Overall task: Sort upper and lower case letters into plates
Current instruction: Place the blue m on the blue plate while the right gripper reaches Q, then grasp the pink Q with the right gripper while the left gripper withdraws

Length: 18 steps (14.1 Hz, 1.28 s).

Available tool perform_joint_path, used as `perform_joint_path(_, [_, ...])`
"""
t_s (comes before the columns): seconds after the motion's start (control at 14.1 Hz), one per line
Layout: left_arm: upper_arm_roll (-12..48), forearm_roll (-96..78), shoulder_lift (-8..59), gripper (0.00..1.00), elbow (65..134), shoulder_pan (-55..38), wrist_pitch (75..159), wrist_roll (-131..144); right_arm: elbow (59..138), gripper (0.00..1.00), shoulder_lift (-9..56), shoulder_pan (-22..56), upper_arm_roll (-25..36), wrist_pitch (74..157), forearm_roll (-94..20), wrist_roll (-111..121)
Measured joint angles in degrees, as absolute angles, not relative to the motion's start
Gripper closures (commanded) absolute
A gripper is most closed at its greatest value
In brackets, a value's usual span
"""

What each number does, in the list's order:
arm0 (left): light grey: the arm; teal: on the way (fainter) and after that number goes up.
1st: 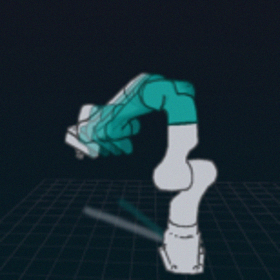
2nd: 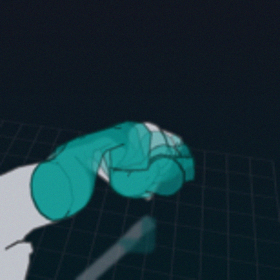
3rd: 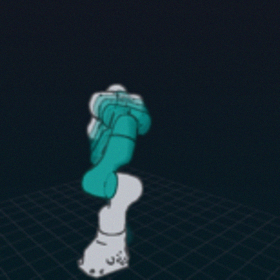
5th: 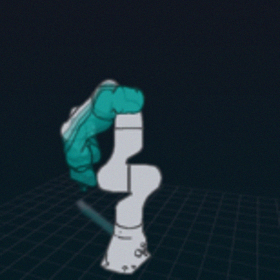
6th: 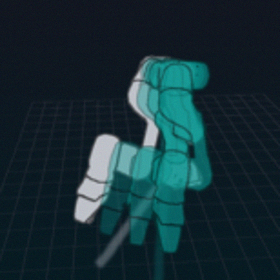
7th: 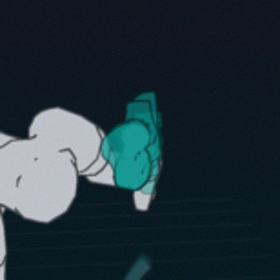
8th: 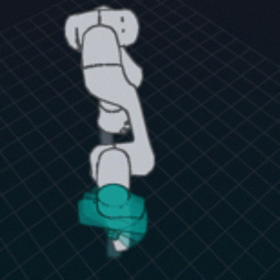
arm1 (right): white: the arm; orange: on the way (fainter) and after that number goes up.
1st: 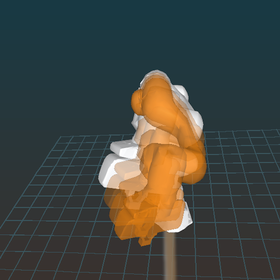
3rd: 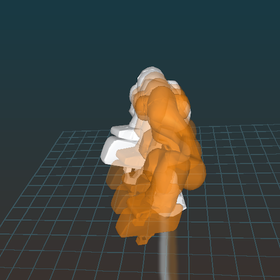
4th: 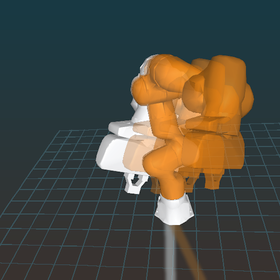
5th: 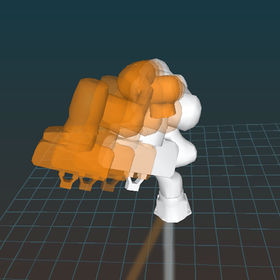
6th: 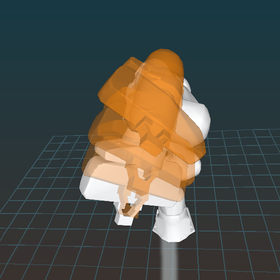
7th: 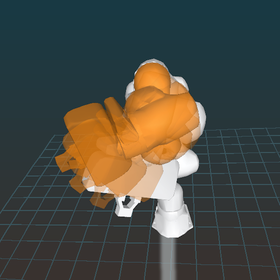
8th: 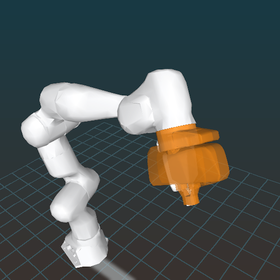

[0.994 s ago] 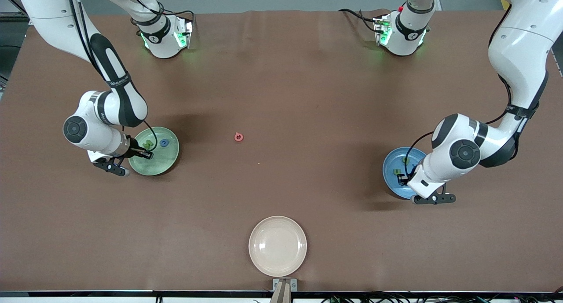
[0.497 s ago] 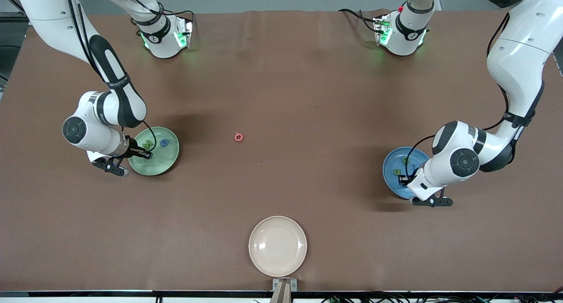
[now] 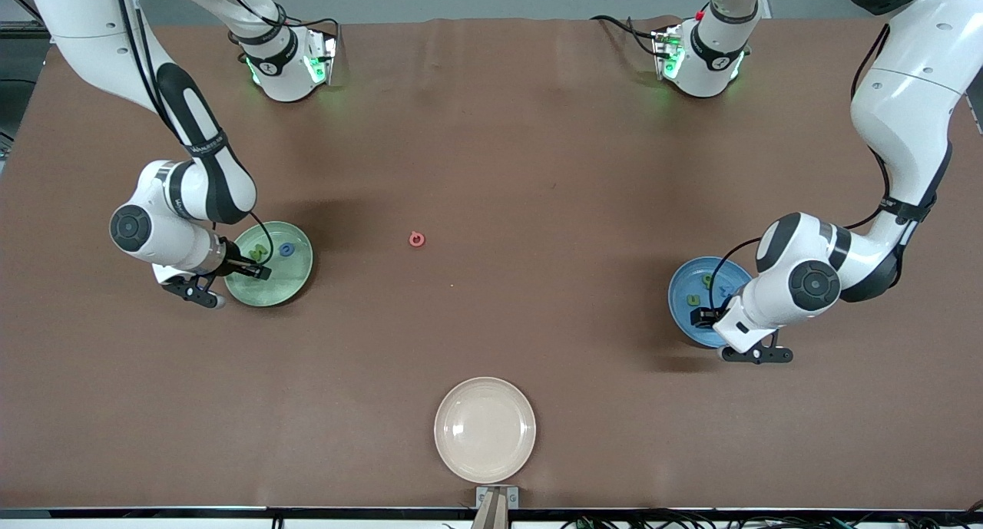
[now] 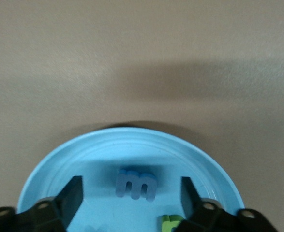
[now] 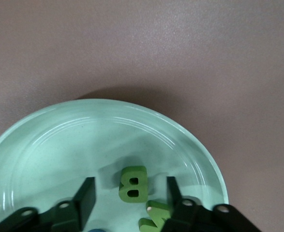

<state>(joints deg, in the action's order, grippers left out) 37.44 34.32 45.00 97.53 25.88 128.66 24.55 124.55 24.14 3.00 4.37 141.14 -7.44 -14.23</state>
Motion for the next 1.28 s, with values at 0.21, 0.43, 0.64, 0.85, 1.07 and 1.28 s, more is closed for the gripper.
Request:
perform_joint_path(0.21, [37.53,34.32,43.93,0.0,97.23,25.88,127.76,24.55,121.91,0.0,24.01,3.01,4.1,135.2,-7.6,-14.85])
perform_joint_path(0.43, [37.7,34.32,43.15,0.0,97.21,26.12,127.06,24.55,119.03,0.0,22.61,3.64,3.07,129.37,-7.68,-18.92])
perform_joint_path(0.64, [38.93,34.17,43.08,0.0,97.07,27.6,125.71,23.77,118.9,0.0,20.65,7.44,2.36,127.46,-8.69,-26.47])
perform_joint_path(0.85, [38.18,27.58,42.72,0.0,96.11,25.33,124.34,21.69,118.94,0.0,19.72,14.75,2.06,127.3,-10.21,-35.07])
perform_joint_path(1.07, [24.68,13.01,38.35,0.0,95.68,14.09,124.05,12.27,119.0,0.0,19.71,22.65,1.93,129.18,-10.36,-38.38])
perform_joint_path(1.28, [9.22,2.66,32.44,0.0,96.86,0.43,123.06,5.92,119.2,0.0,19.77,27.21,1.92,132.88,-10.4,-41.53])
